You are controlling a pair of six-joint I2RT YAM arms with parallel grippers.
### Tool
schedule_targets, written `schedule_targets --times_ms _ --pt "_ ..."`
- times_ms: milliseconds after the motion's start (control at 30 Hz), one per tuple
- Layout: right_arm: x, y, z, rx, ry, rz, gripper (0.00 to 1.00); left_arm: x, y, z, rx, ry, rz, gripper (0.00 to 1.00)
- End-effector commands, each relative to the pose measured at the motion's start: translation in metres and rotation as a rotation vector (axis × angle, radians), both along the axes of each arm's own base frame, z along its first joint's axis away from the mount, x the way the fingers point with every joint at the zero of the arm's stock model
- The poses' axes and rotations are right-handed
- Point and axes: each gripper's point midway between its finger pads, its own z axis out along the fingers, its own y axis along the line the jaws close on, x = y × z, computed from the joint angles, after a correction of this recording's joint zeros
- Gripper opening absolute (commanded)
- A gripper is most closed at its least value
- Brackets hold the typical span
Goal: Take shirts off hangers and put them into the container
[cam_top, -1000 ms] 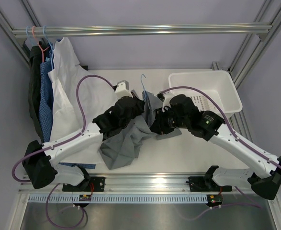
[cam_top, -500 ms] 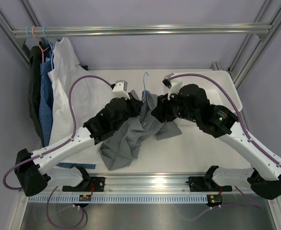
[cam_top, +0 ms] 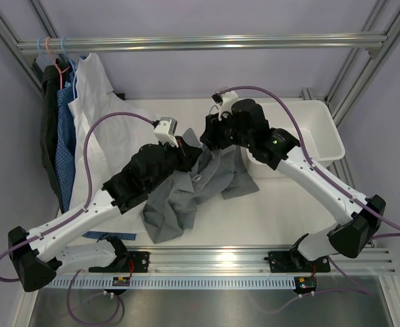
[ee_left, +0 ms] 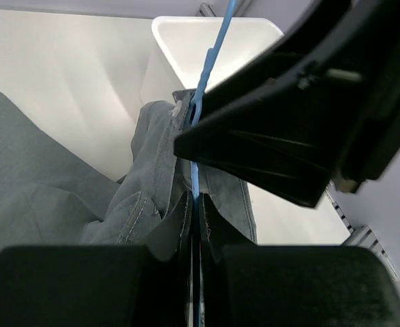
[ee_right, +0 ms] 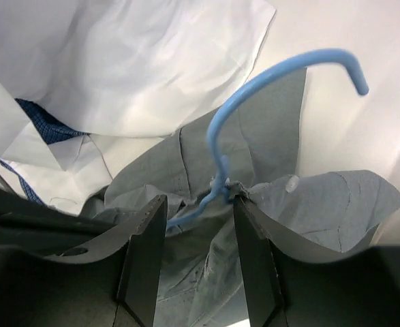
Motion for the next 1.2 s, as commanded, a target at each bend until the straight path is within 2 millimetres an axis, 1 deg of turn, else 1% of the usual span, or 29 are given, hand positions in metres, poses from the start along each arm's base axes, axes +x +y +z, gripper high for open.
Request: schedule_targets --times_ms 0,100,233,267,333,367,400,433,467,500,533,567,600,667,700,767,800,833,867,900,1000,1067,1100,1167 --pt "0.014 0.01 0.036 0.096 -0.095 0.032 0.52 -0.01 -0.004 0.038 -0.073 -0.106 -0.069 0.0" --pt "0.017 0.013 0.037 0.11 -0.099 0.041 0.52 -0.015 -0.005 0.041 -0.069 -0.121 -0.102 0.0" --pt "0.021 0.013 0.033 0.114 -0.094 0.042 0.51 -0.02 -0.006 0.043 -0.064 -0.138 -0.134 0.0" --pt "0.022 0.012 0.032 0.116 -0.092 0.049 0.45 -0.021 -0.005 0.044 -0.063 -0.141 -0.135 0.0" --pt "0.021 0.012 0.03 0.112 -0.093 0.057 0.38 -0.02 -0.003 0.046 -0.06 -0.151 -0.128 0.0" --pt "0.02 0.013 0.03 0.112 -0.094 0.066 0.28 -0.02 -0.003 0.046 -0.057 -0.153 -0.126 0.0" --pt "0.018 0.011 0.031 0.112 -0.098 0.069 0.22 -0.02 -0.002 0.048 -0.059 -0.157 -0.125 0.0" --pt "0.017 0.011 0.028 0.106 -0.096 0.073 0.17 -0.02 -0.001 0.042 -0.04 -0.146 -0.12 0.0" --pt "0.016 0.01 0.028 0.102 -0.098 0.075 0.11 -0.019 0.001 0.042 -0.033 -0.146 -0.116 0.0" --pt "0.014 0.007 0.032 0.105 -0.11 0.072 0.02 -0.02 0.002 0.042 -0.021 -0.143 -0.117 0.0" --pt "0.012 0.005 0.032 0.093 -0.121 0.074 0.0 -0.02 0.004 0.042 -0.003 -0.148 -0.113 0.0" --pt "0.011 0.003 0.034 0.087 -0.129 0.078 0.0 -0.021 0.006 0.042 0.01 -0.152 -0.116 0.03" --pt "0.009 0.001 0.037 0.084 -0.144 0.082 0.0 -0.023 0.008 0.043 0.031 -0.152 -0.123 0.14" --pt "0.005 -0.001 0.041 0.07 -0.168 0.108 0.0 -0.031 0.013 0.049 0.067 -0.187 -0.16 0.25" --pt "0.003 -0.002 0.044 0.062 -0.186 0.119 0.0 -0.04 0.013 0.051 0.085 -0.19 -0.206 0.39" --pt "0.0 -0.003 0.044 0.049 -0.196 0.135 0.0 -0.05 0.017 0.056 0.124 -0.23 -0.263 0.48" --pt "-0.001 -0.005 0.045 0.036 -0.209 0.141 0.0 -0.058 0.018 0.052 0.151 -0.224 -0.304 0.53" --pt "-0.001 -0.006 0.044 0.032 -0.209 0.138 0.0 -0.068 0.016 0.059 0.164 -0.256 -0.369 0.57" --pt "-0.002 -0.007 0.044 0.031 -0.208 0.136 0.0 -0.075 0.018 0.061 0.172 -0.266 -0.399 0.59" --pt "-0.001 -0.009 0.044 0.005 -0.234 0.15 0.0 -0.081 0.019 0.056 0.196 -0.254 -0.428 0.6" --pt "-0.004 -0.009 0.044 -0.003 -0.244 0.169 0.0 -0.099 0.017 0.056 0.218 -0.28 -0.544 0.66" --pt "-0.006 -0.006 0.044 -0.007 -0.245 0.187 0.0 -0.103 0.012 0.053 0.22 -0.277 -0.582 0.72" --pt "-0.006 -0.005 0.043 -0.014 -0.25 0.195 0.0 -0.108 0.008 0.053 0.206 -0.281 -0.623 0.74" --pt "-0.009 -0.002 0.042 -0.019 -0.252 0.207 0.0 -0.109 -0.003 0.05 0.197 -0.274 -0.667 0.79"
